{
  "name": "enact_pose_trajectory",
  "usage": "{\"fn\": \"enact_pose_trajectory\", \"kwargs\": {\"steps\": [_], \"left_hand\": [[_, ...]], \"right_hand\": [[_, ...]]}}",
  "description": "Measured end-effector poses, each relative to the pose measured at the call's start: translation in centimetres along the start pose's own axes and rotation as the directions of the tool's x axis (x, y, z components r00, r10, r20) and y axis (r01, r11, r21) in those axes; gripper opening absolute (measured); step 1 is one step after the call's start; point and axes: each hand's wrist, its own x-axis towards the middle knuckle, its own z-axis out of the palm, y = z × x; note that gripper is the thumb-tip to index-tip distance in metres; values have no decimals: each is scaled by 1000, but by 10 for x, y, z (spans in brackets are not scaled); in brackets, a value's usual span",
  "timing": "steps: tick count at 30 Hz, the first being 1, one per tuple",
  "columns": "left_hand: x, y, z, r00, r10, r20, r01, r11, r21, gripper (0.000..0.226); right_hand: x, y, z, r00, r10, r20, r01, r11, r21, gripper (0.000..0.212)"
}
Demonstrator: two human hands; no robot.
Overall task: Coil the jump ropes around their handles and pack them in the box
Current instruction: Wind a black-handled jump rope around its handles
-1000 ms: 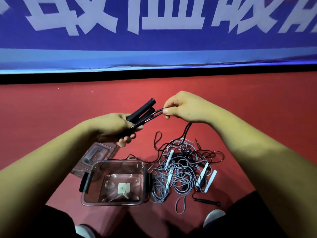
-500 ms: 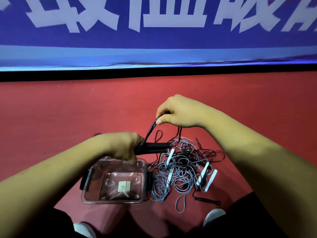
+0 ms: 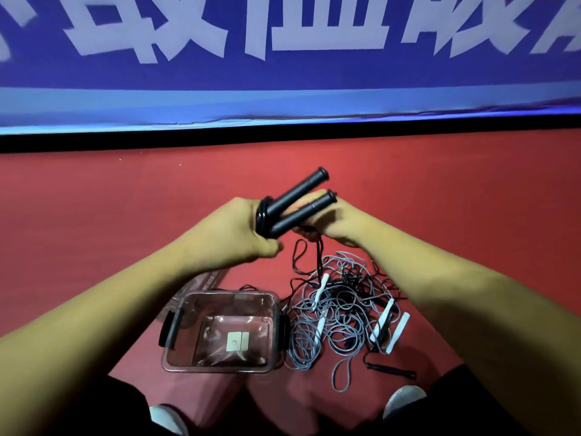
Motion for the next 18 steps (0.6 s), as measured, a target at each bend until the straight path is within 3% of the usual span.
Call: {"fn": "enact_pose_trajectory", "kwargs": {"steps": [2, 4, 6, 13, 18], "left_hand": [[3, -1, -7, 995, -34, -93, 29, 998, -62, 18], [7, -4, -13, 981, -82, -179, 59, 989, -133, 22], [9, -8, -16, 972, -122, -203, 73, 970, -233, 25], [17, -15, -28, 955, -123, -270, 14, 928, -373, 36], [32, -36, -45, 939, -218, -266, 111, 925, -364, 37]], "right_hand": [[0, 1, 5, 999, -41, 28, 41, 999, 15, 36], [2, 1, 12, 997, -55, 50, 55, 998, 7, 28], [5, 1, 20, 999, -32, 30, 33, 999, -30, 18], [4, -5, 34, 999, -17, 44, 21, 996, -91, 26], [1, -5, 31, 996, -86, 11, 84, 929, -360, 21]]}}
